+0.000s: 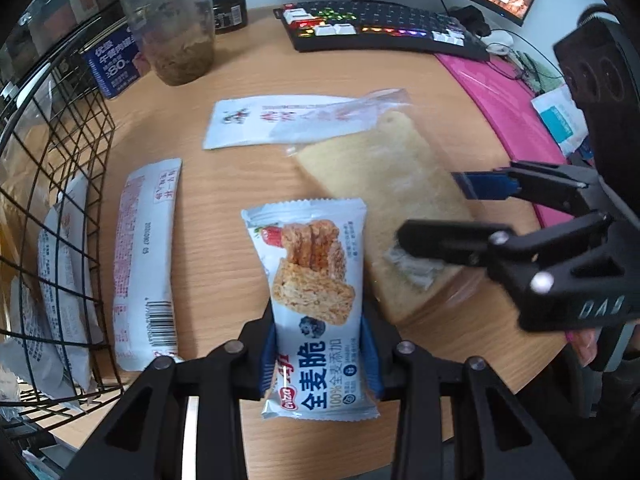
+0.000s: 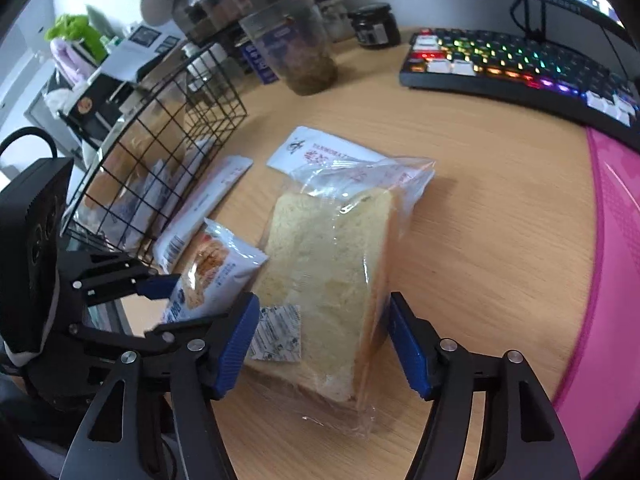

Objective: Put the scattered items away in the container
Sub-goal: 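Grasp a bagged bread slice with the right tool while the left tool holds the snack packet, then carry the snack packet and bread over the wire basket and open both tools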

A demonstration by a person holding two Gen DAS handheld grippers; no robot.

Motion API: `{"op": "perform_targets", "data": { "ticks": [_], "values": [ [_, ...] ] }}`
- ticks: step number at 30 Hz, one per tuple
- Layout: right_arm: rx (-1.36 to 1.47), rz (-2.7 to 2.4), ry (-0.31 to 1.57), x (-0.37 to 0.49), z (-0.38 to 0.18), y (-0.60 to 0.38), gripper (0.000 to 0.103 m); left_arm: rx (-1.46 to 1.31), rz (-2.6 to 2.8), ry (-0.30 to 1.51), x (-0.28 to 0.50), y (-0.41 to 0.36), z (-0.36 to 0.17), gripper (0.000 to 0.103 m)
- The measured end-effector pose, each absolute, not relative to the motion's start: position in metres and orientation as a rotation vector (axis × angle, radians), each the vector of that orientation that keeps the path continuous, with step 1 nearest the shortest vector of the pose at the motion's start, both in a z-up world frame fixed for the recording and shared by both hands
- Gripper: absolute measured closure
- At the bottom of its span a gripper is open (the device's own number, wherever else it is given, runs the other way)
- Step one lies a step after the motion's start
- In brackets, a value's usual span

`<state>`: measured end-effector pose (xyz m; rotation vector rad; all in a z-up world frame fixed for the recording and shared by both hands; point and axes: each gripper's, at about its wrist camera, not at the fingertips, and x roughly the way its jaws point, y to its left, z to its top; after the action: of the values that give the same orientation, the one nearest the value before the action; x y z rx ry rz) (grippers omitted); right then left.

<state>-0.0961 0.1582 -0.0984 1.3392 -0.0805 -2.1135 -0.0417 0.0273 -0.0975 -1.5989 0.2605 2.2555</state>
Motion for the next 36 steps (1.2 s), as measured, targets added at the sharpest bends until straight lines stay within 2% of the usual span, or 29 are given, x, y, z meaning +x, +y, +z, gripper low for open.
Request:
{"op": "perform_targets", "data": {
  "ticks": [4,7,15,23,30,36],
  "values": [
    [1.304,-2.153,-0.011,-0.093,-0.097,0.154,0.061,-1.603,2.253,0.251,-0.044,0.025,-0.098,0.063],
    [1.286,-2.158,-0.009,-0.093,-0.094,0.157,0.065,-1.605,2.25,0.238,-0.045,0.025,-0.098,0.063],
    [1.175,-2.265,0.076,-0.082,-0.059,0.161,0.067,-1.523,2.298,0.214,-0.042,0.021,-0.071,0.063],
    [0.969,-2.32,0.106,-0.073,0.012,0.147,0.067,-1.307,2.47,0.185,-0.041,-0.005,0.007,0.063],
    [0.79,-2.243,0.194,-0.075,0.071,0.071,0.067,-1.199,2.713,0.119,-0.038,-0.083,0.063,0.063],
    [0.805,-2.123,0.214,-0.098,0.069,-0.023,0.067,-1.319,2.811,0.031,-0.054,-0.153,0.05,0.063]
  ]
}}
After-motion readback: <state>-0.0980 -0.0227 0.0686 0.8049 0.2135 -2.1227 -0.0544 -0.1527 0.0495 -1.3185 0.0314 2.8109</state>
